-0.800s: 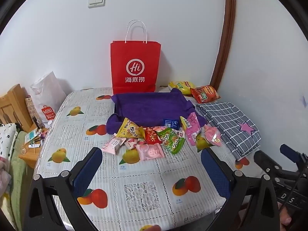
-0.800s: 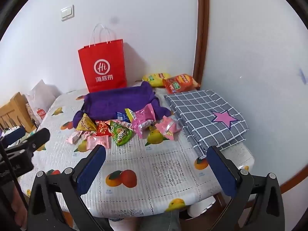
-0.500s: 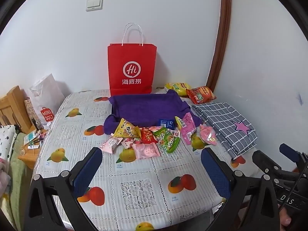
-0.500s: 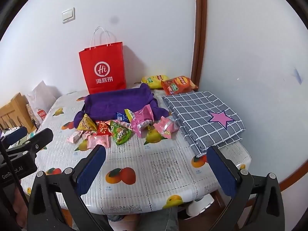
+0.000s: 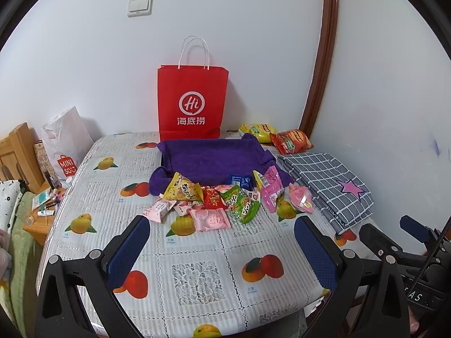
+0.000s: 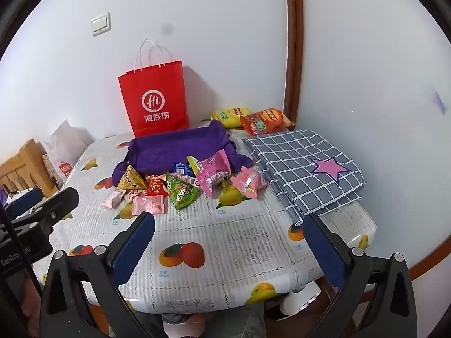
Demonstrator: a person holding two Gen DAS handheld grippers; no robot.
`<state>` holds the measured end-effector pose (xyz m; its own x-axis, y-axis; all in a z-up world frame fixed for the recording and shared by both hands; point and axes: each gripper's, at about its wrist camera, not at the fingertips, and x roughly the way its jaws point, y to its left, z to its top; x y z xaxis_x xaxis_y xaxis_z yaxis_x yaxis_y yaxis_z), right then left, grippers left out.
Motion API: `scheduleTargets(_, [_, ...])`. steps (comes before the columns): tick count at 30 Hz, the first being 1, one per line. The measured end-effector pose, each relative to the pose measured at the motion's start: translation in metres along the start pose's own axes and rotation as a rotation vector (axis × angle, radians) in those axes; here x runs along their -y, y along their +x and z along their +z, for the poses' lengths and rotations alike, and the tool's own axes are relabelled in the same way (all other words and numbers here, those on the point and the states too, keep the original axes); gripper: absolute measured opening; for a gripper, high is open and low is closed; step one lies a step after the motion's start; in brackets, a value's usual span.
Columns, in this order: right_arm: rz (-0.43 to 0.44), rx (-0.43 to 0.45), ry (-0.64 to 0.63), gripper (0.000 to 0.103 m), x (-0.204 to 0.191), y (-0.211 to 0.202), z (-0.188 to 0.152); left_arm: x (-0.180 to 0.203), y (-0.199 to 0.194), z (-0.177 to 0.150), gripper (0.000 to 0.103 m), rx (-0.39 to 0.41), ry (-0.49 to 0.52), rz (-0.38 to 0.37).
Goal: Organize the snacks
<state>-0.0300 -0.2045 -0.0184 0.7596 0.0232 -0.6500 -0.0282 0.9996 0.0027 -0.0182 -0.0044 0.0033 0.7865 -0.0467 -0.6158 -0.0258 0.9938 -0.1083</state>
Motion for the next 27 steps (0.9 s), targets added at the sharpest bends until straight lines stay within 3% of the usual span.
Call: scheduleTargets(27, [0.004, 0.017, 0.021, 0.103, 0.002, -0.006, 0.000, 0.008, -0.002, -0.008, 0.103, 0.018, 0.008, -0.013])
